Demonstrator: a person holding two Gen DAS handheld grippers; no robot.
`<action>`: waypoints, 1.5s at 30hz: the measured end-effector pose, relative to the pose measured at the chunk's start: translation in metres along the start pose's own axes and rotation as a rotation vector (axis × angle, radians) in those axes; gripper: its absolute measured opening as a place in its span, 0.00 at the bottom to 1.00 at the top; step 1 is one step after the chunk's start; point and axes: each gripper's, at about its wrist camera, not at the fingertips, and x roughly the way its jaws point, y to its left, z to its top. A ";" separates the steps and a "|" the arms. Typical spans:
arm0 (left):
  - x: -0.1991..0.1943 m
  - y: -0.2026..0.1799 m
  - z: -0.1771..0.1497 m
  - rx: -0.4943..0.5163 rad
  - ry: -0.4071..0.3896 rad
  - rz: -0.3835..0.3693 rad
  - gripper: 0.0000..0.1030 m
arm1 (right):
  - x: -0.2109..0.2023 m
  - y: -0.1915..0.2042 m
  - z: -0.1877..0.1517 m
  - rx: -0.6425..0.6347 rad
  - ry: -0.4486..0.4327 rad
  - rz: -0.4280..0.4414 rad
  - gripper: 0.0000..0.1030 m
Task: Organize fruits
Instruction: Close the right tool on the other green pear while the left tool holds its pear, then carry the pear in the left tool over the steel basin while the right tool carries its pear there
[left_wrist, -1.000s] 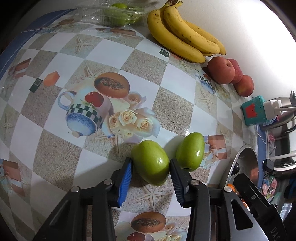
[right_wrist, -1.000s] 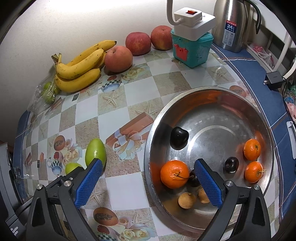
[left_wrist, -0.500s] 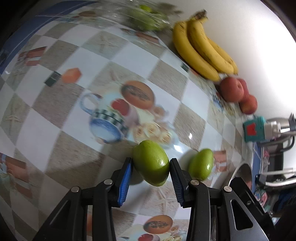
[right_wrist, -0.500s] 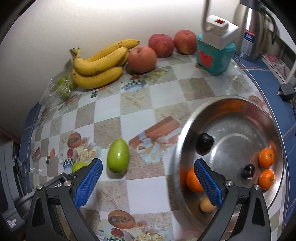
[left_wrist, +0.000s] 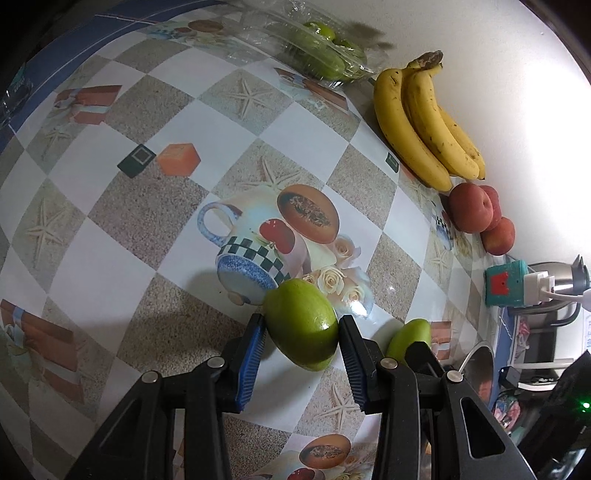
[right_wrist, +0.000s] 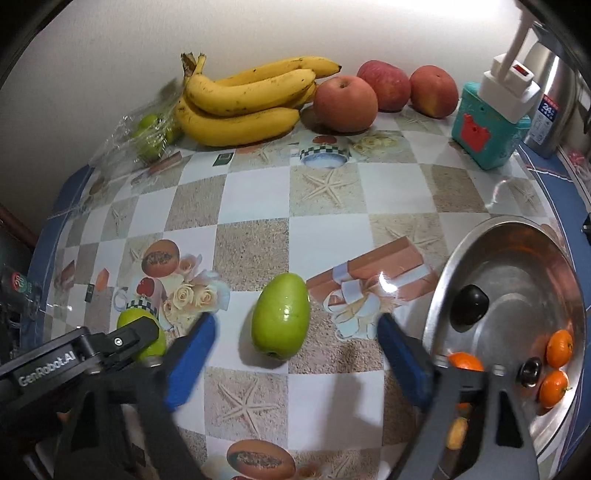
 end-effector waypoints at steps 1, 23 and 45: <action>0.001 0.000 0.000 -0.002 0.000 0.000 0.42 | 0.002 0.001 0.000 -0.003 0.002 -0.007 0.68; 0.001 0.001 0.000 -0.017 0.005 -0.004 0.42 | 0.021 0.017 0.005 -0.024 0.027 -0.049 0.38; -0.015 -0.016 -0.005 0.022 -0.029 -0.028 0.42 | -0.030 0.008 -0.004 0.041 -0.057 0.063 0.38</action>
